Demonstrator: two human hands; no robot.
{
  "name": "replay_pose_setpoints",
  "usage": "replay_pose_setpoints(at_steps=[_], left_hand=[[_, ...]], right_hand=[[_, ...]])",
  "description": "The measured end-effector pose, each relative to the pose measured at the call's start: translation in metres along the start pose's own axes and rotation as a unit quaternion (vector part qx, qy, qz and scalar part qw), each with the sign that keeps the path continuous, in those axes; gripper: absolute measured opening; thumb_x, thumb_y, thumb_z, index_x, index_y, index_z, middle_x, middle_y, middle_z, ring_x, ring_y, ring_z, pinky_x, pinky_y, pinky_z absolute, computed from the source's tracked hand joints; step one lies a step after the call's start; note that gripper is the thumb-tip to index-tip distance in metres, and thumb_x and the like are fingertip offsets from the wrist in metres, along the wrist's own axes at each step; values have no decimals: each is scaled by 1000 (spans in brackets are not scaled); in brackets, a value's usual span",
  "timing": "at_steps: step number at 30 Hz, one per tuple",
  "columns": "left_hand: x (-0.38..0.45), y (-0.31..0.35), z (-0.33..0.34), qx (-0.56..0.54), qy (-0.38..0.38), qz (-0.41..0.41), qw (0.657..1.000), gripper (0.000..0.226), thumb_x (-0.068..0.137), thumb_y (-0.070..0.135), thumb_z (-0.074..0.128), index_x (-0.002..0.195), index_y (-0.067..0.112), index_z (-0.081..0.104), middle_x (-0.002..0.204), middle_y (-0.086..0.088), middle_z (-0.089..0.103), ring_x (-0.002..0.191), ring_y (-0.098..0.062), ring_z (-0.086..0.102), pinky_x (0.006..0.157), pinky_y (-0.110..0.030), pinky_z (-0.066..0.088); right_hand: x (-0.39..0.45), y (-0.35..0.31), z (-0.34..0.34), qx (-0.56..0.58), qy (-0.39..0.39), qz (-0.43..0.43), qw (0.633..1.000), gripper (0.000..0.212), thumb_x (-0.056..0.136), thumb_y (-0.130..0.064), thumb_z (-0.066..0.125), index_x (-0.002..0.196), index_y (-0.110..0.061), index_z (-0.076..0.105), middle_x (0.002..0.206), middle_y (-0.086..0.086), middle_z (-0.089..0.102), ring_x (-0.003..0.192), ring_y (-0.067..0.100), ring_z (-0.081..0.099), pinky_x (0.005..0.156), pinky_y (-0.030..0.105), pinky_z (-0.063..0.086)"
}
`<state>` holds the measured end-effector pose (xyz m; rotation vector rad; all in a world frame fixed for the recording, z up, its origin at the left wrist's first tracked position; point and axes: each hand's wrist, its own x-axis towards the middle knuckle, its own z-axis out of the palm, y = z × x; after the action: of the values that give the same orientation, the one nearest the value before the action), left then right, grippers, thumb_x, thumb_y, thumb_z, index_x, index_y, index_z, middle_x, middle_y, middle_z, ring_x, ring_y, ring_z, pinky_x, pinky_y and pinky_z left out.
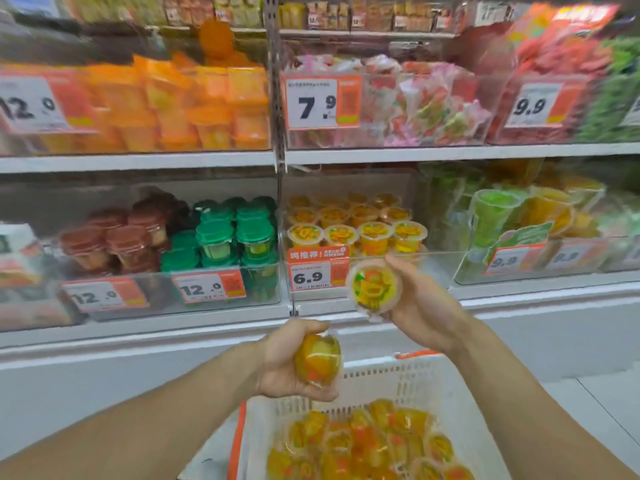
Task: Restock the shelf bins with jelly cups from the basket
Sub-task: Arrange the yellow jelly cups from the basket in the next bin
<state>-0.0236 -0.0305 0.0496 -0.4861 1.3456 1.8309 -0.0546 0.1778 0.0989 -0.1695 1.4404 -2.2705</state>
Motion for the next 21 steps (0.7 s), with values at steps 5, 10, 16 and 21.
replay_pose_setpoints(at_steps=[5, 10, 16, 21], left_hand=[[-43, 31, 22, 67, 87, 114, 987, 33, 85, 26, 74, 114, 18, 59, 98, -14, 59, 73, -26, 60, 68, -49, 60], [-38, 34, 22, 116, 179, 203, 956, 42, 84, 35, 77, 118, 19, 58, 116, -13, 59, 89, -31, 67, 67, -46, 63], [-36, 31, 28, 150, 170, 188, 956, 42, 87, 40, 71, 122, 22, 54, 114, -4, 56, 69, -25, 67, 74, -45, 63], [-35, 33, 28, 147, 166, 167, 961, 47, 88, 38, 70, 126, 19, 50, 112, -4, 51, 84, -28, 63, 70, -42, 63]], right_hand=[[38, -54, 40, -157, 91, -150, 972, 50, 85, -48, 67, 112, -6, 67, 102, 9, 72, 94, 24, 68, 76, 35, 57], [86, -61, 50, -422, 221, -176, 861, 53, 61, -49, 91, 100, -22, 68, 95, -2, 70, 88, 12, 68, 71, 27, 58], [119, -59, 62, -565, 141, -37, 812, 44, 59, -53, 90, 87, -22, 75, 91, -4, 73, 87, 13, 68, 77, 35, 58], [127, -51, 76, -621, 90, 23, 778, 29, 74, -48, 80, 90, -25, 81, 98, -5, 73, 94, 15, 65, 85, 36, 54]])
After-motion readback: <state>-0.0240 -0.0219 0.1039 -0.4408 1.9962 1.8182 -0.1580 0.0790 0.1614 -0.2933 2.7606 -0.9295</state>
